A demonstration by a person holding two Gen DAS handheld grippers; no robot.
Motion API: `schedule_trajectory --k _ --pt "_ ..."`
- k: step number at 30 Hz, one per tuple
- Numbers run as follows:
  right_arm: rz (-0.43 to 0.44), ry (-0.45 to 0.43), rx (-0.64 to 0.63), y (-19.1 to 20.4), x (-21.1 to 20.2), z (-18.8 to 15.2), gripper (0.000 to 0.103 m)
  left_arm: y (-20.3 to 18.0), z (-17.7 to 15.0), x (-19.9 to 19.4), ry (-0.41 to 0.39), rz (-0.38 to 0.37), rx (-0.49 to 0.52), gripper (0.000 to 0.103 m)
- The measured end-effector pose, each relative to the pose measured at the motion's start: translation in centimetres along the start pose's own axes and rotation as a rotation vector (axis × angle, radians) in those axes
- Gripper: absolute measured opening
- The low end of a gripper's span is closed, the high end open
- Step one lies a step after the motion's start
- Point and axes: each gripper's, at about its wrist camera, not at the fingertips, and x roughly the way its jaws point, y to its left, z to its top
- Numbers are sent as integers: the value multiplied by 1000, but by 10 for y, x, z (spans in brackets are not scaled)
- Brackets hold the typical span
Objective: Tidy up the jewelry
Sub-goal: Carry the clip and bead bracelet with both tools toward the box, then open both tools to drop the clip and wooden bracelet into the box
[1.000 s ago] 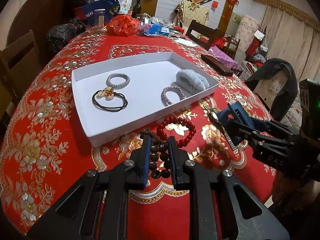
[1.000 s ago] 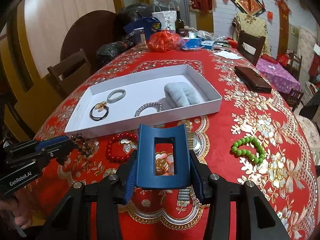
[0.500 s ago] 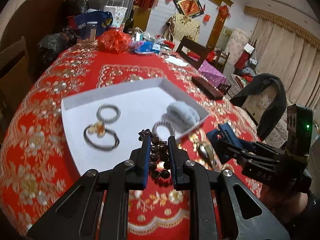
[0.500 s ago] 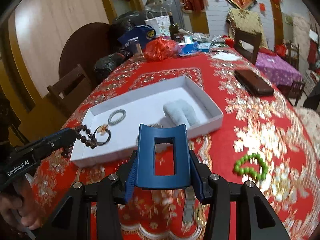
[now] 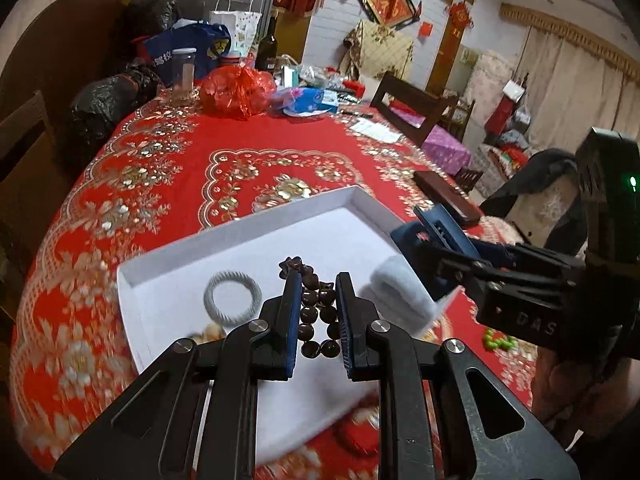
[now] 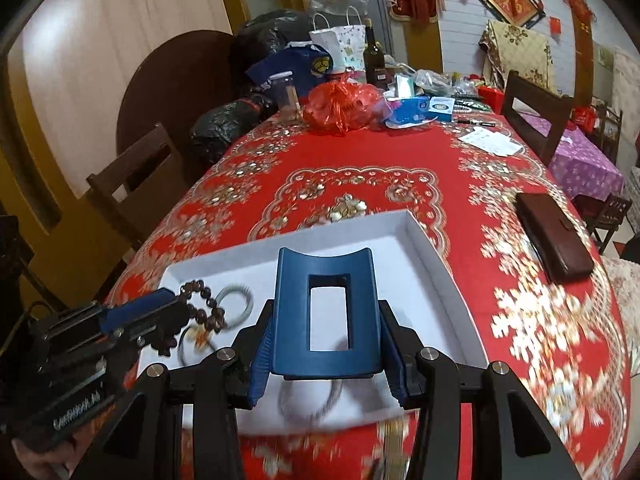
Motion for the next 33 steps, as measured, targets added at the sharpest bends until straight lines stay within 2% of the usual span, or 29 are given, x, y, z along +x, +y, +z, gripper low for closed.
schedule_trajectory --k 3,10,14,17,26,28,33 --pt "9 29 21 -9 24 11 46 4 13 19 33 30 3 16" --pt "31 108 105 -37 73 12 46 3 37 67 71 24 -51 16" --pt "23 116 118 -43 82 13 46 3 38 96 113 -2 -104 16" --pt "30 122 141 -49 89 16 46 12 37 117 136 10 -149 16" --pt "12 135 132 -54 101 18 46 26 33 134 173 48 -162 16" --pt "24 131 136 -55 101 16 46 25 32 135 178 47 -160 18" --pt "62 104 151 -57 94 19 50 24 30 128 164 57 -156 37"
